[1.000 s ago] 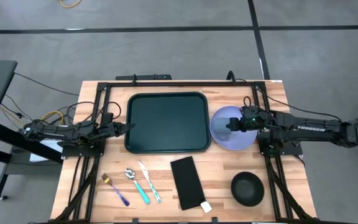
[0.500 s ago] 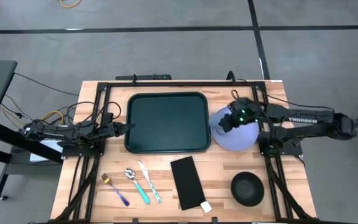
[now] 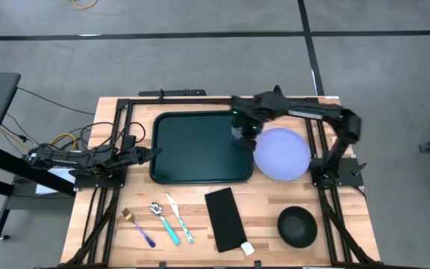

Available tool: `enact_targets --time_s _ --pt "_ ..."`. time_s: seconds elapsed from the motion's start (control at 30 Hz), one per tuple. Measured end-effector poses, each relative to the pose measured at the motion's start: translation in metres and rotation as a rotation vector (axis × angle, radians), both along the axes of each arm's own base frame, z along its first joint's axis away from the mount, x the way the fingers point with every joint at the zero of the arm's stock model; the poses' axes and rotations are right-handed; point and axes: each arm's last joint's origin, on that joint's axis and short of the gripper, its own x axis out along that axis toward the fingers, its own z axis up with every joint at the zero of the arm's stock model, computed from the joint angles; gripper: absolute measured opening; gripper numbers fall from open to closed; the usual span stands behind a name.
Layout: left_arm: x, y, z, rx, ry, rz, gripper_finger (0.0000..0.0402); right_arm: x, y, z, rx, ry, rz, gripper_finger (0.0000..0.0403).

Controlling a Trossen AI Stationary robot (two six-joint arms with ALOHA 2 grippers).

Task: Set up tray
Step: Put the gray mug on the black tray

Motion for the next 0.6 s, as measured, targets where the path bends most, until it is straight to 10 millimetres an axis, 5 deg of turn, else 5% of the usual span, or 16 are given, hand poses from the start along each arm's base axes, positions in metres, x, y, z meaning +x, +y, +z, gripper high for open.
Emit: enact_targets --time_s 0.23,0.6 --pt "0.000 0.000 0.000 0.003 0.001 -0.008 0.0100 0.039 -0.033 -0.019 -0.042 0.074 0.035 0.0001" --pt "0.000 0.000 0.000 0.003 0.002 -0.009 0.0100 0.046 -0.067 -0.048 -0.034 0.226 0.045 0.0000"
